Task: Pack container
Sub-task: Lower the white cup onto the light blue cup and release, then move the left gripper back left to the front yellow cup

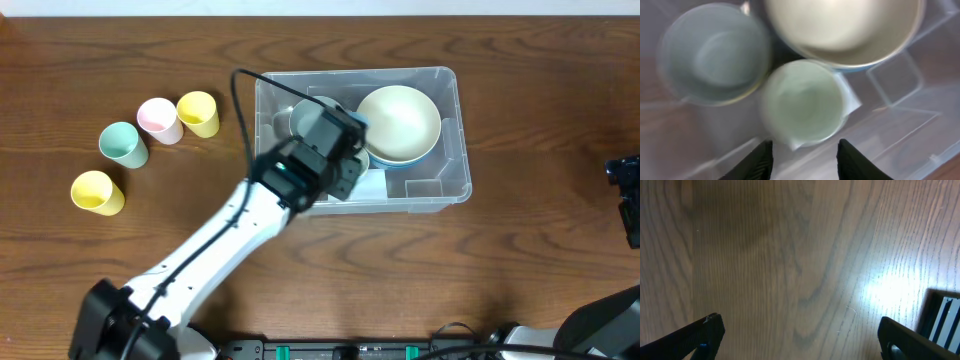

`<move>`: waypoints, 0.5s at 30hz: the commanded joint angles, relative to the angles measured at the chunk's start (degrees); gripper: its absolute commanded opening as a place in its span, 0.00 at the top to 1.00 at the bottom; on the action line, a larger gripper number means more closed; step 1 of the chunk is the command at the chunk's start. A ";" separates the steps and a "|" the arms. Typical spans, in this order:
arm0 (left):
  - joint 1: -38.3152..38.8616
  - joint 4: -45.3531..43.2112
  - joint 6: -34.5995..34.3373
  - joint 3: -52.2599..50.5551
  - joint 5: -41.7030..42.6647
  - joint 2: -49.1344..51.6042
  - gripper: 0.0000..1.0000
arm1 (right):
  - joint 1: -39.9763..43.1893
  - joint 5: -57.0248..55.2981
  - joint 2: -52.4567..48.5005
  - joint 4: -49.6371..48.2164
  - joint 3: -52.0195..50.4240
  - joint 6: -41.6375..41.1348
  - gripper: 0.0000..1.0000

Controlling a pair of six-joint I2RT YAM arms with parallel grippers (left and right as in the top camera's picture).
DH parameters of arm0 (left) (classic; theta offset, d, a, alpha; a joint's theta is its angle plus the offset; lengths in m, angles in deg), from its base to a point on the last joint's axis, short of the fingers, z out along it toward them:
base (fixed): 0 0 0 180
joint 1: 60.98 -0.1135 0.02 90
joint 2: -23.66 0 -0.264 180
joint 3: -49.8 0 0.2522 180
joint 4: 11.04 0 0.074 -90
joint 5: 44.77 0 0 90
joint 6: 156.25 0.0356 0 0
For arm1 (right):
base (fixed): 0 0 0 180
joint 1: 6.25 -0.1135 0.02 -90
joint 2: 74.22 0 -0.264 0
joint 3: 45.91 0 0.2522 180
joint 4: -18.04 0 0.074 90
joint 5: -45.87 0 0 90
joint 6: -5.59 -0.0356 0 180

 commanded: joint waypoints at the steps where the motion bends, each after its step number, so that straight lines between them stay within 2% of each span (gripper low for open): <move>1: -5.81 4.04 -0.33 7.17 -2.38 -6.38 0.54 | 0.37 -0.22 0.15 0.07 -0.02 -1.03 0.01; 8: -25.29 14.91 -6.40 11.93 -10.78 -12.52 0.42 | 0.37 -0.22 0.15 0.07 -0.02 -1.03 0.01; 11: -34.97 19.96 -9.84 11.91 -13.79 -11.87 0.39 | 0.37 -0.22 0.15 0.07 -0.02 -1.03 0.01; 15: -46.64 24.83 -17.62 11.74 -13.40 -8.92 0.31 | 0.37 -0.24 0.15 0.07 -0.02 -1.03 0.01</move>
